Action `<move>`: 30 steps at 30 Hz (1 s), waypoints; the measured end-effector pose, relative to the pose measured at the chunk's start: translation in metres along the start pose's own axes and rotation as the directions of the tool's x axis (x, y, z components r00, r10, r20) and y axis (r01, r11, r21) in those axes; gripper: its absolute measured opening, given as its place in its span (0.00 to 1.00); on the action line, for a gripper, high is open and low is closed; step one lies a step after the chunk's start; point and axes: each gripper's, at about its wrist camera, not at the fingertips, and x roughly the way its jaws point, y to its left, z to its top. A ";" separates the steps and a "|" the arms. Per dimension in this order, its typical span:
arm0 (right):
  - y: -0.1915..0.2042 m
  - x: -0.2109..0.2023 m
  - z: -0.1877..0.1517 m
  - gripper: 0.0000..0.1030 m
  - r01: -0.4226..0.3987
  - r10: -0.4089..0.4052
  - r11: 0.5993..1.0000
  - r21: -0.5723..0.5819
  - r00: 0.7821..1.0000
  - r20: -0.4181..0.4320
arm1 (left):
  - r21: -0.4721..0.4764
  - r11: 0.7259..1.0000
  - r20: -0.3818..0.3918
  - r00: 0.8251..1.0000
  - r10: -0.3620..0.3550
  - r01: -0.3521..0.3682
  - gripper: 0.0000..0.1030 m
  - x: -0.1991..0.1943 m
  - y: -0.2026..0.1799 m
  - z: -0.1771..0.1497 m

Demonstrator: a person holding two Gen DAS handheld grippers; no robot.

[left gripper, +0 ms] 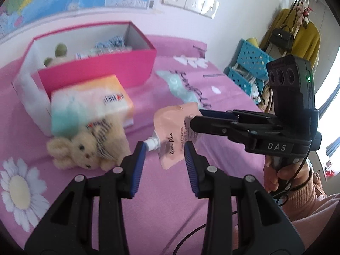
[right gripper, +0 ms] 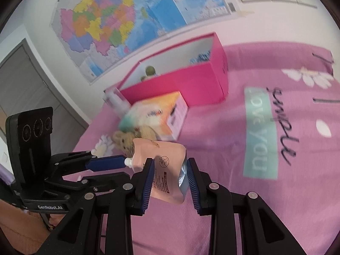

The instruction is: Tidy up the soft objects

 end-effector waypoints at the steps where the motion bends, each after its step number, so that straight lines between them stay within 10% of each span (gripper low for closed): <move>1: 0.003 0.000 0.003 0.31 -0.002 0.002 1.000 -0.006 1.000 0.006 | 0.001 1.000 0.009 1.000 0.007 -0.007 0.38 -0.002 0.000 0.003; 15: 0.024 0.023 0.041 0.21 -0.074 0.076 0.993 -0.092 0.997 0.011 | -0.028 0.999 0.005 0.999 0.036 -0.036 0.38 0.000 0.027 0.014; 20: -0.009 0.034 0.021 0.46 -0.025 0.025 1.000 0.012 0.999 -0.047 | -0.027 1.000 -0.042 0.999 0.006 -0.007 0.38 0.003 0.033 -0.006; 30: -0.041 0.032 -0.019 0.46 0.033 -0.022 0.993 0.112 0.994 -0.103 | -0.068 0.996 -0.170 0.983 -0.068 0.057 0.38 0.049 0.018 -0.031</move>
